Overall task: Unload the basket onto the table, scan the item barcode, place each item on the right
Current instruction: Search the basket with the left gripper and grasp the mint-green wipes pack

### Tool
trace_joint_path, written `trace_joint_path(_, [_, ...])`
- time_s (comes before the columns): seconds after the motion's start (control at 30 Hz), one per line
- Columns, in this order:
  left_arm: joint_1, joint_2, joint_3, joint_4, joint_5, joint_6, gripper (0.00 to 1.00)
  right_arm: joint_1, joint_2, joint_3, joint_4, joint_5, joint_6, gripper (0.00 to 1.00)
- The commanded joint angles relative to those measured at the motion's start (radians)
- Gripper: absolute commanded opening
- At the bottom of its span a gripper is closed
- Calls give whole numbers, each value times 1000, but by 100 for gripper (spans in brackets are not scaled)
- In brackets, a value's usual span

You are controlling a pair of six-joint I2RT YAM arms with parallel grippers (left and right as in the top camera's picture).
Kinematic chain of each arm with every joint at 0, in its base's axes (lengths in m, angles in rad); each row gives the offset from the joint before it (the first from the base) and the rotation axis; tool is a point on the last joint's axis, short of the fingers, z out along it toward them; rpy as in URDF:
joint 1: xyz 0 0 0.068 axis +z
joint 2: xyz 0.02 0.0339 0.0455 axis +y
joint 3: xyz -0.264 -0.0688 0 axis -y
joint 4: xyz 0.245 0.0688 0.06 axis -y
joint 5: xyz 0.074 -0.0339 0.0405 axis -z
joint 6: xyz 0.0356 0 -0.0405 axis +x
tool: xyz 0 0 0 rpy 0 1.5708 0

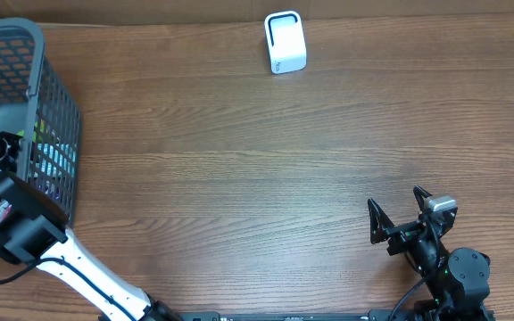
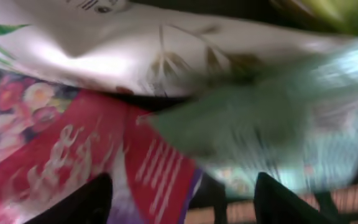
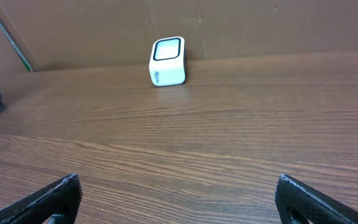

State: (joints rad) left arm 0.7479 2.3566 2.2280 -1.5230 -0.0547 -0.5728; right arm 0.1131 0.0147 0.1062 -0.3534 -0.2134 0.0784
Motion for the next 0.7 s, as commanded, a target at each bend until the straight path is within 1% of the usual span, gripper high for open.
trace_joint_path(0.0, [-16, -7, -78, 58, -14, -93, 73, 6, -12, 7, -23, -13, 4, 100])
trace_joint_path(0.13, [-38, -7, -162, 153, 2, -93, 84, 6, -12, 7, -23, -13, 4, 100])
trace_joint_path(0.2, [-48, -7, -190, 188, 3, -92, 85, 6, -12, 7, -23, -13, 4, 100])
trace_joint_path(0.27, [-56, -7, -202, 205, 3, -92, 83, 6, -12, 7, -23, -13, 4, 100])
trace_joint_path(0.33, [-62, -7, -202, 216, 3, -89, 75, 6, -12, 7, -23, -13, 4, 100])
trace_joint_path(0.37, [-64, -7, -202, 222, 3, -81, 65, 6, -12, 7, -23, -13, 4, 100])
trace_joint_path(0.4, [-64, -7, -202, 226, 3, -77, 51, 6, -12, 7, -23, -13, 4, 100])
trace_joint_path(0.43, [-65, -7, -202, 227, 3, -77, 40, 6, -12, 7, -23, -13, 4, 100])
trace_joint_path(0.47, [-65, -7, -202, 227, 3, -77, 19, 6, -12, 7, -23, -13, 4, 100])
trace_joint_path(0.5, [-65, -7, -202, 227, 3, -77, 4, 6, -12, 7, -22, -13, 4, 100])
trace_joint_path(0.57, [-61, -8, -201, 225, 7, -76, 4, 6, -12, 7, -20, -13, 4, 100])
trace_joint_path(0.67, [-56, -8, -185, 225, 53, -8, 4, 6, -12, 7, -19, -13, 4, 100])
